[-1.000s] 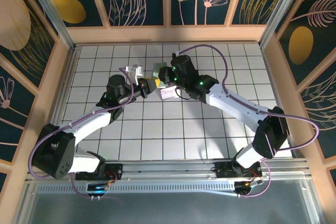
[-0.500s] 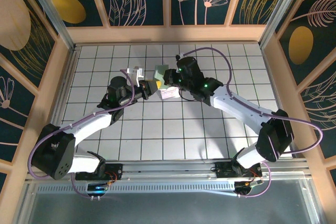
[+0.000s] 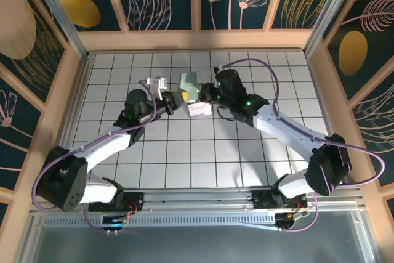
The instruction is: Take the credit cards out of the card holder
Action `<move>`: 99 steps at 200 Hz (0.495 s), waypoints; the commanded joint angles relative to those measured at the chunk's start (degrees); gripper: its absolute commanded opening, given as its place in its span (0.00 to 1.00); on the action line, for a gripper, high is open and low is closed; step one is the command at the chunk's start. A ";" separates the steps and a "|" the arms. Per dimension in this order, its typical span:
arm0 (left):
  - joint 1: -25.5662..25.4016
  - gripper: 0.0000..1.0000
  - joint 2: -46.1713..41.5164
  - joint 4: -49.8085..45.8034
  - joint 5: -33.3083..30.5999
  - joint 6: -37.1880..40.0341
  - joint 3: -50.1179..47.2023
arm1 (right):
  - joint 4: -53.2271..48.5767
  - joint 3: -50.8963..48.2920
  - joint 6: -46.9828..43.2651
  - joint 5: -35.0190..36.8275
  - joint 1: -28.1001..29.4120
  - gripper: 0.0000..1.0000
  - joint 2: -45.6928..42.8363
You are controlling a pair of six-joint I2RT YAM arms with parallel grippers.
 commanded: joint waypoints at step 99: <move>0.29 0.00 -1.30 2.71 -0.67 2.09 2.96 | 5.06 -6.64 -6.68 -1.76 -6.74 0.68 -11.49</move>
